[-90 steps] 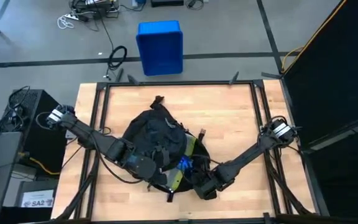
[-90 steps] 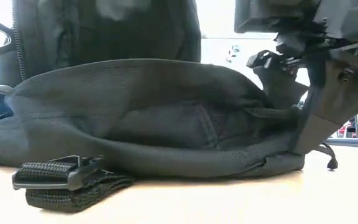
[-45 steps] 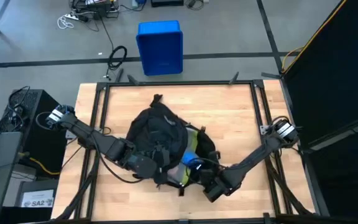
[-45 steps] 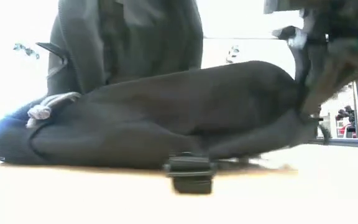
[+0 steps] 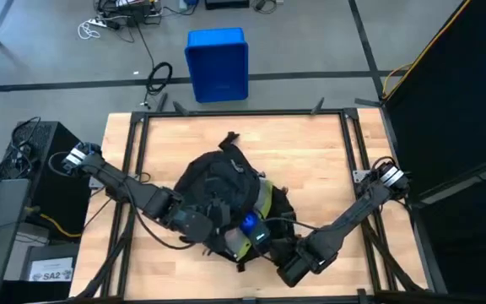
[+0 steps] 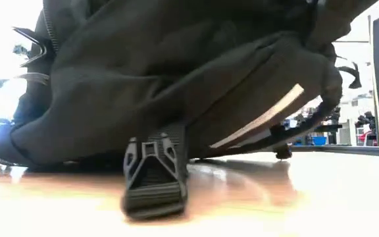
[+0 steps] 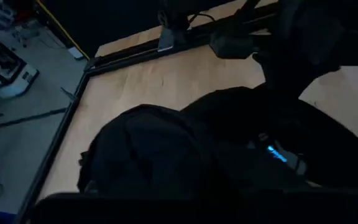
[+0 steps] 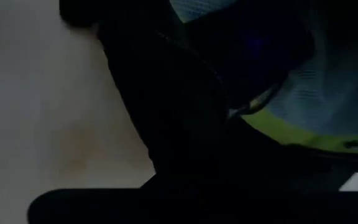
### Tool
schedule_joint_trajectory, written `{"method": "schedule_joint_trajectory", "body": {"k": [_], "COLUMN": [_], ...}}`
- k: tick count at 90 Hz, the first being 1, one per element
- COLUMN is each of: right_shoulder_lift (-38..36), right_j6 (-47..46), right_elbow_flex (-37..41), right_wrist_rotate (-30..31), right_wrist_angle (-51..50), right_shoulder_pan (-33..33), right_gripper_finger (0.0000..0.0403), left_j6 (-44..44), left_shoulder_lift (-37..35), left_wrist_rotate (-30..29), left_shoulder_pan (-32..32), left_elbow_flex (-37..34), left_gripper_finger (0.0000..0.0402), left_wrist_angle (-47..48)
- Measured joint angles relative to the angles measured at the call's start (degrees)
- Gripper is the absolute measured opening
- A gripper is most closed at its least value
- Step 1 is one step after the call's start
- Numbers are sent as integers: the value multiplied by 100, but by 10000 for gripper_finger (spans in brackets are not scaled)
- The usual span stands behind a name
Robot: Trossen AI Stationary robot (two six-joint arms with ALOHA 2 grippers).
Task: Unpack backpack
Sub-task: Close the backpack
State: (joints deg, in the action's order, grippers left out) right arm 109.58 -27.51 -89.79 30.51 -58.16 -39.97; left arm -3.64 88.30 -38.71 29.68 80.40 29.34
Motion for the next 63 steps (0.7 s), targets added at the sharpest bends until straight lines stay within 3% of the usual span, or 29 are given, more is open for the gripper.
{"method": "schedule_joint_trajectory", "body": {"k": [41,63], "right_shoulder_lift": [-7,-9], "right_j6": [-526,-531], "right_elbow_flex": [718,848], "right_wrist_rotate": [-742,-813], "right_wrist_angle": [265,311], "right_shoulder_pan": [98,173], "right_gripper_finger": [0,0], "left_j6": [209,-19], "left_shoulder_lift": [-73,-73], "left_wrist_rotate": [-62,-49], "left_shoulder_pan": [184,417], "left_elbow_flex": [374,511], "left_gripper_finger": [193,249], "left_wrist_angle": [848,1306]}}
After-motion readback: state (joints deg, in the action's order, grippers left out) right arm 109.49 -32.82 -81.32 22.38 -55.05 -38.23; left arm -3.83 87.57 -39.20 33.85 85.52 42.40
